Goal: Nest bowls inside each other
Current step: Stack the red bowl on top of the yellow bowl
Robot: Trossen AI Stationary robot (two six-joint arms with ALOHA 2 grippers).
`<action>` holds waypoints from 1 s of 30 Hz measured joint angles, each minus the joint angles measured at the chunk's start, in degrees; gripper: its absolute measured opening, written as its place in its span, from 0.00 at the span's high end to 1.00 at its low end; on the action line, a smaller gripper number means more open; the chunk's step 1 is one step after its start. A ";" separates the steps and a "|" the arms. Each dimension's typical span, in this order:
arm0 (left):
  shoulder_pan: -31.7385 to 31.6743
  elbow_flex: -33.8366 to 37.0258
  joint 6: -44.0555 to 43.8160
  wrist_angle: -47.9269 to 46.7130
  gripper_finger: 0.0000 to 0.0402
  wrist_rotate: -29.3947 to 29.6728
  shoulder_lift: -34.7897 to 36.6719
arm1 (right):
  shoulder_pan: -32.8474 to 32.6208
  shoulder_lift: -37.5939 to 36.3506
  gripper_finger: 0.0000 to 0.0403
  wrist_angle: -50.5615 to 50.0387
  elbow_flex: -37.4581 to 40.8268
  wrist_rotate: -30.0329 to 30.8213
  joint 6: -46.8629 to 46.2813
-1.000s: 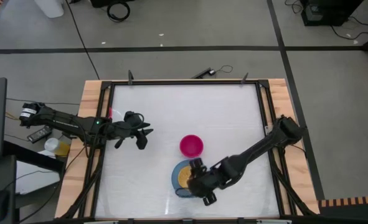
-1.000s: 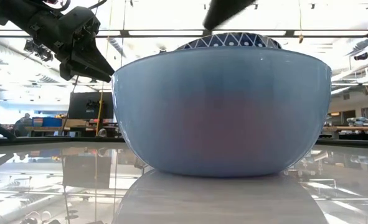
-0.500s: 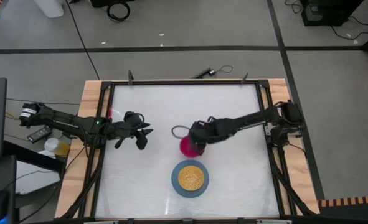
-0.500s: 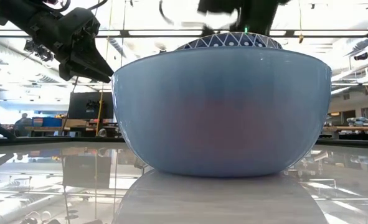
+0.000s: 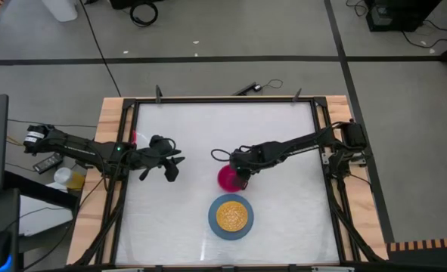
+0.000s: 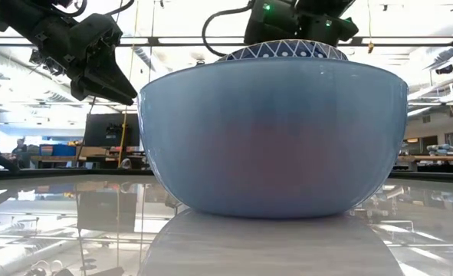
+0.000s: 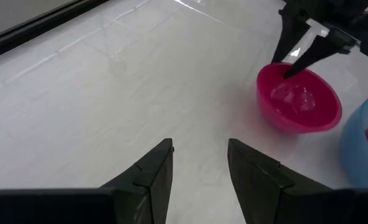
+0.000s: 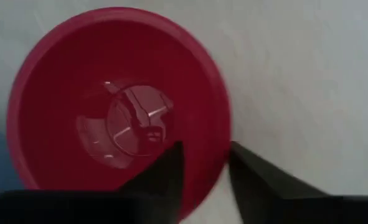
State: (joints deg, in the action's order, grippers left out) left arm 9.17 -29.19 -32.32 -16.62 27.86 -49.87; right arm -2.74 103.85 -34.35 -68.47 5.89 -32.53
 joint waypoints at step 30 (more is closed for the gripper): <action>0.00 0.00 -1.01 0.12 0.61 0.00 0.00 | -13.39 -6.39 0.96 6.65 0.00 -13.39 -6.34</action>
State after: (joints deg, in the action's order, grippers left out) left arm 9.17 -29.19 -33.32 -16.50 27.86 -49.87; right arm -16.13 97.46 -27.70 -68.47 -7.50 -38.87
